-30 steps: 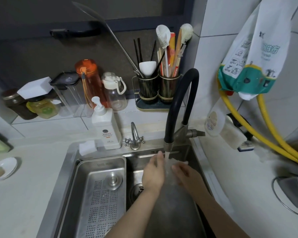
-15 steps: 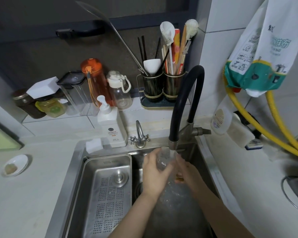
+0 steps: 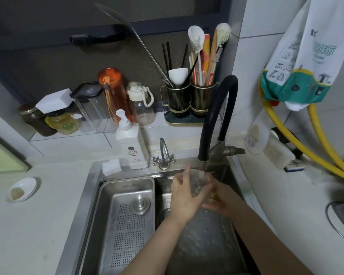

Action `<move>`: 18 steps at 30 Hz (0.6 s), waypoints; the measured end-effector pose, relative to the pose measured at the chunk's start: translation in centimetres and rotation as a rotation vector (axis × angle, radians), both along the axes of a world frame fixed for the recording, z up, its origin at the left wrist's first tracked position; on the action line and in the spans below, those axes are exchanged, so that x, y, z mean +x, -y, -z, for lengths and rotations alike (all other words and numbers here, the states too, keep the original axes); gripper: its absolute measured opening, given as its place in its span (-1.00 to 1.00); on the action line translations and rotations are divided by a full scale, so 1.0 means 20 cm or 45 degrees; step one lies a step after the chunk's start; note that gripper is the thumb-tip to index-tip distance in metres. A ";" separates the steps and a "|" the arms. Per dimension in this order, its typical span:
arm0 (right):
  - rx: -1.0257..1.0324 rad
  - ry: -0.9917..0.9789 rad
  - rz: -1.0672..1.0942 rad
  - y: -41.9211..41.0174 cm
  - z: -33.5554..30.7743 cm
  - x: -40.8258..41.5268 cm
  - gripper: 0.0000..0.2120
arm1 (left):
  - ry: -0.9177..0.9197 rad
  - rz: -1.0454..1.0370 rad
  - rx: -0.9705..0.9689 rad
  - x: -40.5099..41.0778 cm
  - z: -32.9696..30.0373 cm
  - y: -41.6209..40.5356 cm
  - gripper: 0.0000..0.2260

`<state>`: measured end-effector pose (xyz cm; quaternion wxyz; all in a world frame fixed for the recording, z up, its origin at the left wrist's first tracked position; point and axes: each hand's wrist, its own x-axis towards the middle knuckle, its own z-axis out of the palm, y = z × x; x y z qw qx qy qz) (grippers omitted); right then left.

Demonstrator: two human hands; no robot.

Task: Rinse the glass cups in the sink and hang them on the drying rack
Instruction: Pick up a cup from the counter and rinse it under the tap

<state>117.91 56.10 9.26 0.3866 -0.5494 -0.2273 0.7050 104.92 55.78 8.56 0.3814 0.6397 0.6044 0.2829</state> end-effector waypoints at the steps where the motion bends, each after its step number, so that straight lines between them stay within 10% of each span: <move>1: 0.016 0.012 -0.050 0.00 0.00 0.00 -0.70 | 0.034 0.010 0.001 -0.01 0.01 0.01 -0.20; 10: 0.309 0.306 -0.385 0.09 -0.08 -0.07 -0.64 | 0.187 -0.243 -0.273 -0.06 0.04 -0.01 -0.40; 14: 0.604 1.049 -0.649 0.09 -0.05 -0.03 -0.48 | 0.339 -0.253 -0.463 -0.08 0.02 -0.02 -0.44; 18: 0.677 0.864 -0.333 0.08 -0.04 -0.07 -0.89 | 0.461 -0.237 -0.878 -0.05 -0.07 -0.03 -0.46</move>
